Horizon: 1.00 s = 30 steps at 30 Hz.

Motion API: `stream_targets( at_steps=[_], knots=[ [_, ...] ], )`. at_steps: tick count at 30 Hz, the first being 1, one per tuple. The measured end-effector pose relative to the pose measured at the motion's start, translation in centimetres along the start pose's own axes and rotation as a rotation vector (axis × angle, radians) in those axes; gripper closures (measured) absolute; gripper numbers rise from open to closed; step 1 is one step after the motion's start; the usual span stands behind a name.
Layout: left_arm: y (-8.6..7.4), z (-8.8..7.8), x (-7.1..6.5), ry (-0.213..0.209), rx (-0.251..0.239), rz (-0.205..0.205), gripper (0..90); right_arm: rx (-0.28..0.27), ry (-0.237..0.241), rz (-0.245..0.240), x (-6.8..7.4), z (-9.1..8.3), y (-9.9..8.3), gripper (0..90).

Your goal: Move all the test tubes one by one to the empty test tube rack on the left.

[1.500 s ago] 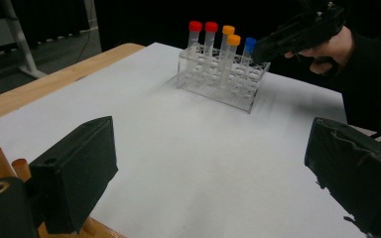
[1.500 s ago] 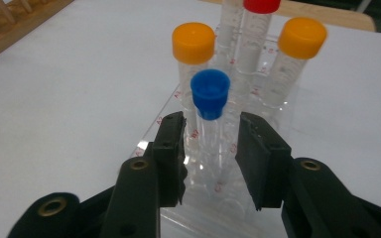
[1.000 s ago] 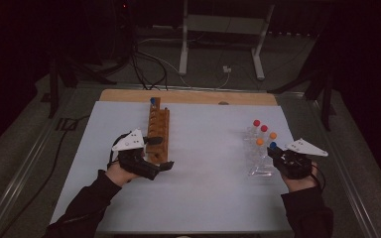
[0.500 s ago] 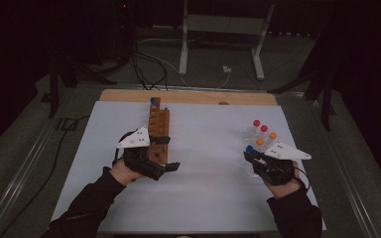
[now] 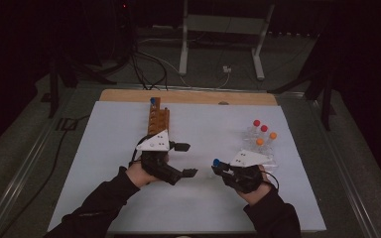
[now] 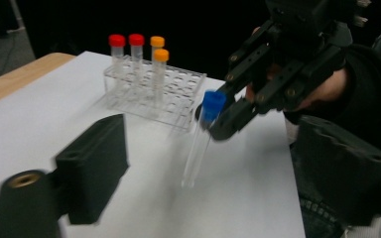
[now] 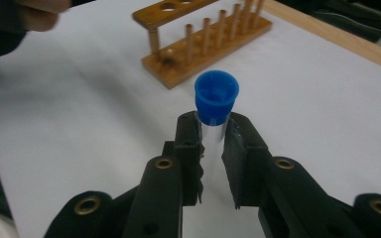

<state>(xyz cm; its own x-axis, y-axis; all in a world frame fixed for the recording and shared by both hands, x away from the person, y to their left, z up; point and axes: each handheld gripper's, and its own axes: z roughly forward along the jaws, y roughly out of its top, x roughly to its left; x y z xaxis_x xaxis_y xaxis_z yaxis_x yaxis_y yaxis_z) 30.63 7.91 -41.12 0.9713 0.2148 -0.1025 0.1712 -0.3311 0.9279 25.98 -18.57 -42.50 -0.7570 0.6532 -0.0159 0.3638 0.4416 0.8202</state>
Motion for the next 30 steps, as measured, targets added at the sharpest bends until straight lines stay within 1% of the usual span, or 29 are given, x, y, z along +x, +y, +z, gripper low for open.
stream_targets(
  at_steps=[2,4,5,6,7,13,15,16,19,20,23,25,30],
  knots=[
    [0.1,0.6,-0.1,0.0,0.011,0.008,19.1,0.004,0.015,-0.003,0.3,0.3,0.1,77.0],
    [0.1,1.1,-0.2,-0.014,0.012,0.011,22.8,0.009,0.026,-0.009,0.6,0.6,0.1,77.0],
    [0.1,1.3,-0.2,-0.014,0.014,0.015,26.5,0.013,0.031,-0.013,0.7,0.7,0.2,77.0],
    [0.1,1.5,-0.2,-0.025,0.014,0.013,30.3,0.015,0.036,-0.014,0.8,0.9,0.2,77.0],
    [0.1,1.7,-0.2,-0.024,0.016,0.016,32.7,0.016,0.042,-0.015,0.9,1.0,0.2,77.0],
    [-0.1,2.8,-0.2,-0.034,0.037,0.024,50.9,0.019,0.052,-0.018,1.1,1.1,0.3,77.0],
    [-0.1,3.1,-0.2,-0.036,0.045,0.032,56.0,0.021,0.056,-0.018,1.2,1.2,0.3,77.0],
    [-0.1,3.3,-0.2,-0.045,0.047,0.035,58.5,0.022,0.057,-0.019,1.2,1.2,0.3,77.0],
    [-0.1,3.6,-0.2,-0.052,0.054,0.044,65.4,0.022,0.058,-0.019,1.3,1.2,0.3,77.0],
    [-0.1,3.6,-0.2,-0.049,0.057,0.042,67.5,0.025,0.058,-0.02,1.3,1.2,0.3,77.0],
    [-0.1,3.8,-0.2,-0.048,0.063,0.057,74.3,0.026,0.061,-0.021,1.3,1.2,0.3,77.0],
    [-0.1,3.7,-0.1,-0.05,0.063,0.061,75.1,0.025,0.06,-0.018,1.3,1.2,0.3,77.0],
    [0.0,3.6,-0.1,-0.035,0.064,0.074,77.0,0.017,0.062,-0.012,1.2,1.3,0.3,75.8]
  ],
)
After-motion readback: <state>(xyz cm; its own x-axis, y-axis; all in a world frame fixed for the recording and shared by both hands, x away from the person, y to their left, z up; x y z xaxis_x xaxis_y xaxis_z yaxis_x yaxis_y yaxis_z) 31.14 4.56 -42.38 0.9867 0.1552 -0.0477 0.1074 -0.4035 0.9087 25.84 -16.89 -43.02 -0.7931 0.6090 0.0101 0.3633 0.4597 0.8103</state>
